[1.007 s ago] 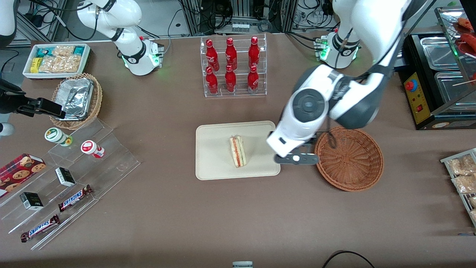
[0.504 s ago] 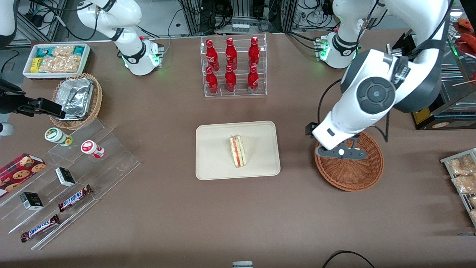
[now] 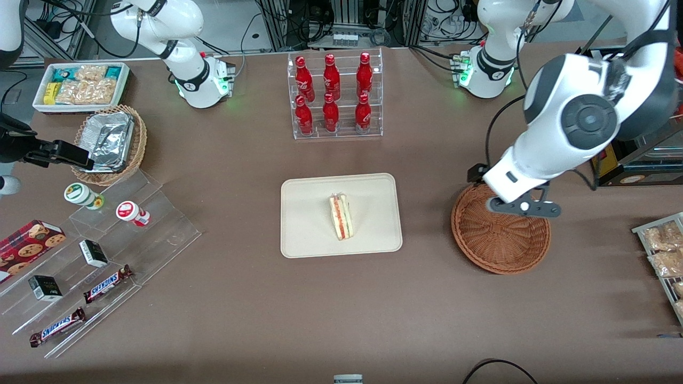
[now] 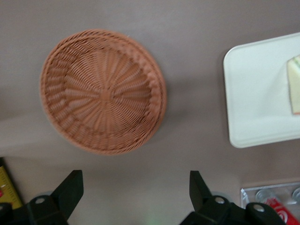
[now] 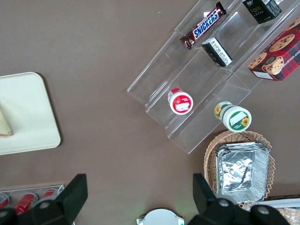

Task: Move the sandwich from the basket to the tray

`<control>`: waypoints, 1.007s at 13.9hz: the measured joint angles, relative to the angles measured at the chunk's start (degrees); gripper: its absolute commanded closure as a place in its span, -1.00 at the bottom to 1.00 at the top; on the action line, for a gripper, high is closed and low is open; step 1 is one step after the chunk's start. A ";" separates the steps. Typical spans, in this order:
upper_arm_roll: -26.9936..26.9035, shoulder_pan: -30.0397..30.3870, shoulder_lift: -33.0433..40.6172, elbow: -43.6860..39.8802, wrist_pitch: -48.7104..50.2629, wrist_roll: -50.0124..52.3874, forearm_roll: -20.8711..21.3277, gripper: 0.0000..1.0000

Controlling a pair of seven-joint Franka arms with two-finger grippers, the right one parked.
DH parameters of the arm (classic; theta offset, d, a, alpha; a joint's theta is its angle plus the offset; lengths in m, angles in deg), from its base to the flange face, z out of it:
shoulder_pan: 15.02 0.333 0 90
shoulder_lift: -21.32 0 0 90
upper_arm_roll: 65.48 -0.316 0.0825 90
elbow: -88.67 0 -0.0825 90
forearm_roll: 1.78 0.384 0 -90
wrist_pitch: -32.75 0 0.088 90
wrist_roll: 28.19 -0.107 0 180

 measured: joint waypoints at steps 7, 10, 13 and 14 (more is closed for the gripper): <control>-9.60 -1.50 7.32 0.43 9.62 -7.07 -1.45 -1.00; -12.51 -1.99 8.92 0.36 12.68 -8.12 -1.48 -1.00; -15.31 -2.01 10.13 -1.39 15.45 -9.38 -1.51 -1.00; -16.20 -2.01 10.55 -1.93 15.95 -9.49 -1.52 -1.00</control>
